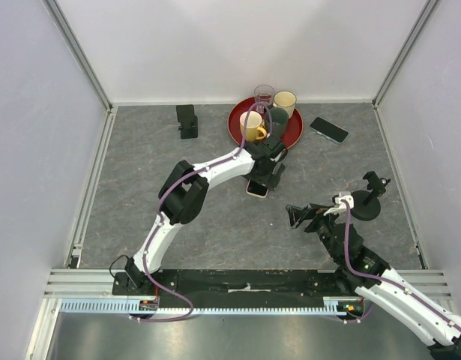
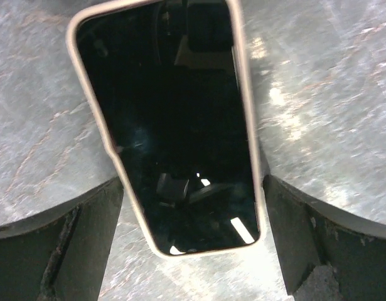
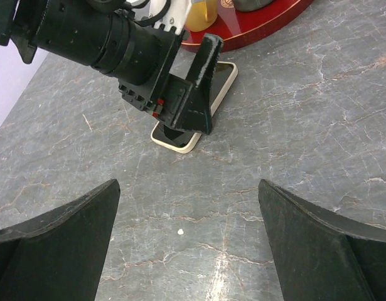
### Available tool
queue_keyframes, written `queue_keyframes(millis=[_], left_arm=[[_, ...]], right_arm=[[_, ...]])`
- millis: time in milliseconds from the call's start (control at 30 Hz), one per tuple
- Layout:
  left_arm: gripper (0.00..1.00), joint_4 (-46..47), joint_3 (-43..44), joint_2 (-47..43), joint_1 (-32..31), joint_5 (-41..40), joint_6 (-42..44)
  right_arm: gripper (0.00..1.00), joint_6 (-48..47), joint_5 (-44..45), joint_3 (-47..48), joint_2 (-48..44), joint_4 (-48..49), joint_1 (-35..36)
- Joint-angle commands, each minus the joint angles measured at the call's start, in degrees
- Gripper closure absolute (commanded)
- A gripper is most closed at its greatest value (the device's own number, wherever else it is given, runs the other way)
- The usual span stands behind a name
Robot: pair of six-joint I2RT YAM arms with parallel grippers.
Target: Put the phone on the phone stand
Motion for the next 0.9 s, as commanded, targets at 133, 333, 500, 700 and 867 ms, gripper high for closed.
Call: queue_keyframes(millis=[133, 333, 500, 700, 867], left_arm=[[0.40, -3.75, 0.54, 4.82, -2.48, -5.78, -0.84], [0.71, -3.75, 1.07, 4.91, -2.48, 3.87, 0.83], [0.98, -3.14, 0.46, 1.23, -2.39, 8.63, 1.09], [0.98, -1.91, -1.38, -2.11, -2.48, 13.46, 1.10], [0.98, 0.29, -2.79, -5.02, -1.95, 20.84, -0.57]], right_arm=[[0.02, 0.92, 0.77, 0.22, 1.49, 1.44, 0.00], [0.02, 1.36, 1.38, 0.66, 2.46, 1.35, -0.01], [0.02, 1.80, 2.00, 0.66, 2.64, 1.26, -0.01], [0.02, 2.33, 2.70, 0.84, 3.87, 1.35, -0.09], [0.02, 4.25, 5.77, 1.01, 4.84, 0.91, 0.00]])
